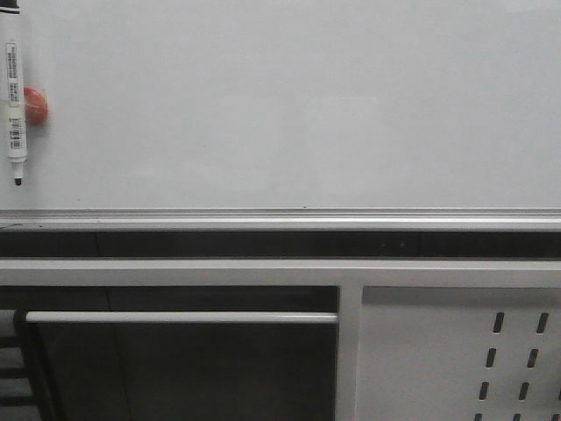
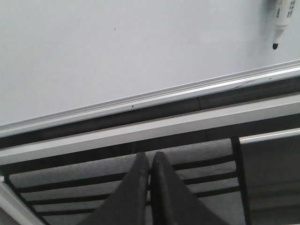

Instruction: Write number 1 on whiteboard

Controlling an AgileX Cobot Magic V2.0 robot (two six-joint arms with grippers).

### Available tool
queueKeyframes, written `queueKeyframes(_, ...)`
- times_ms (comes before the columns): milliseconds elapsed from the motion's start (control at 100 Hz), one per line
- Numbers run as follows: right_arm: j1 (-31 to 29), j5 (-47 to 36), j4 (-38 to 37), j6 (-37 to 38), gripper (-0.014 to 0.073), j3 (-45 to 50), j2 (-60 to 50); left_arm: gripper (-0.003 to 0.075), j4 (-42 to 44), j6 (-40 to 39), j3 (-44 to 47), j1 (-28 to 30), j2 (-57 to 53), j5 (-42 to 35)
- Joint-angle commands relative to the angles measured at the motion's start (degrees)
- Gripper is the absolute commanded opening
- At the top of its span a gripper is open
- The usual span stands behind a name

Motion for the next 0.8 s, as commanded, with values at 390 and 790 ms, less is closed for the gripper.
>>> queueKeyframes(390,-0.4,-12.1,-3.3,-0.2,-0.0069,1.7,-1.2,-0.0018,-11.7,-0.3,1.3,0.1,-1.5,-31.5)
queueKeyframes(790,-0.4,-42.7,-2.9,-0.2,-0.0069,1.7,-1.2,-0.0018,-13.0,-0.3,1.1,0.1,-1.5,-51.1)
